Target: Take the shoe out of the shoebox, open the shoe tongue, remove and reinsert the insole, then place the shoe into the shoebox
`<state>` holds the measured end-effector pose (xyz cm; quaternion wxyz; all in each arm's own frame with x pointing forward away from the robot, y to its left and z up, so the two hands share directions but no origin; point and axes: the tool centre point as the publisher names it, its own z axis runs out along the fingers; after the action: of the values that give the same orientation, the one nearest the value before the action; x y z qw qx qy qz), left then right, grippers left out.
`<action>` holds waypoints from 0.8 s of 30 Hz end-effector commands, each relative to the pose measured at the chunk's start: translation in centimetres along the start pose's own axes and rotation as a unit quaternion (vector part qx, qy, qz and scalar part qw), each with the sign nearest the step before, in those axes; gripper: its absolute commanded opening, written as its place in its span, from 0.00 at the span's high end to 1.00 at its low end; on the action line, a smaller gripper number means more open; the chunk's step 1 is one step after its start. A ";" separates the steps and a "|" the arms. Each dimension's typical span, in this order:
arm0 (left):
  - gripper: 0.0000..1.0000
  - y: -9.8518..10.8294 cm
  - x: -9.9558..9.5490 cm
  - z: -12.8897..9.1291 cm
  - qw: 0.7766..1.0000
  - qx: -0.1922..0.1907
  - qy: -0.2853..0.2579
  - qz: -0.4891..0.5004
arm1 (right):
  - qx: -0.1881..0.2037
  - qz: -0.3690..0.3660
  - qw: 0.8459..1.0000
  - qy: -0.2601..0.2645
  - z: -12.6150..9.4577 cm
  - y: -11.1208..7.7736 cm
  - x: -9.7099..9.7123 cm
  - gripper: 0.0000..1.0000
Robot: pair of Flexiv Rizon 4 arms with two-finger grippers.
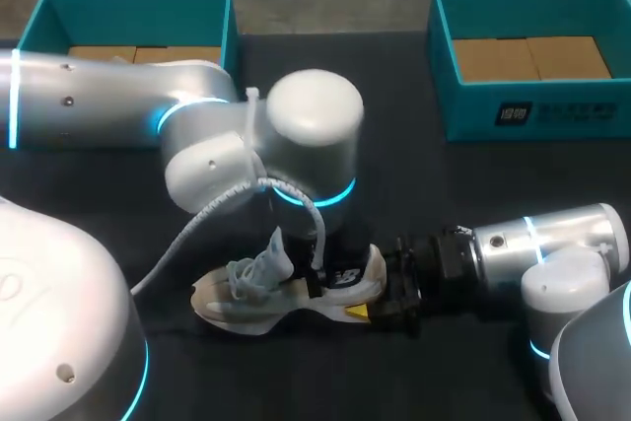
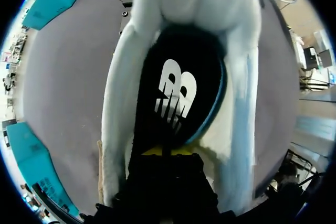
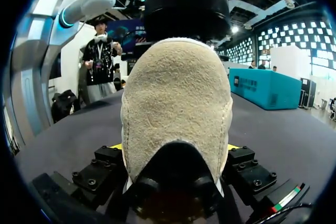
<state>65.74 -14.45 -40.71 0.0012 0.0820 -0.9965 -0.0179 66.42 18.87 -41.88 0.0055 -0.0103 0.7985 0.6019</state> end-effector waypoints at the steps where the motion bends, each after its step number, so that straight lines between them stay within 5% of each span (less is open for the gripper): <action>1: 1.00 1.0 -0.6 -0.5 0.999 0.025 0.028 0.006 | 0.003 0.000 1.000 0.001 0.1 0.2 0.1 1.00; 13: 1.00 1.8 0.2 -3.4 0.991 0.078 0.106 0.028 | 0.003 0.000 1.000 0.001 0.1 0.2 0.1 1.00; 24: 1.00 2.1 0.7 -5.1 0.986 0.102 0.122 0.046 | 0.003 0.000 1.000 0.001 0.1 0.2 0.1 1.00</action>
<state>65.14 -13.39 -36.07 0.1186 0.0384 -0.9885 0.0857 66.38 18.93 -41.81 0.0055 -0.0108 0.7983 0.6021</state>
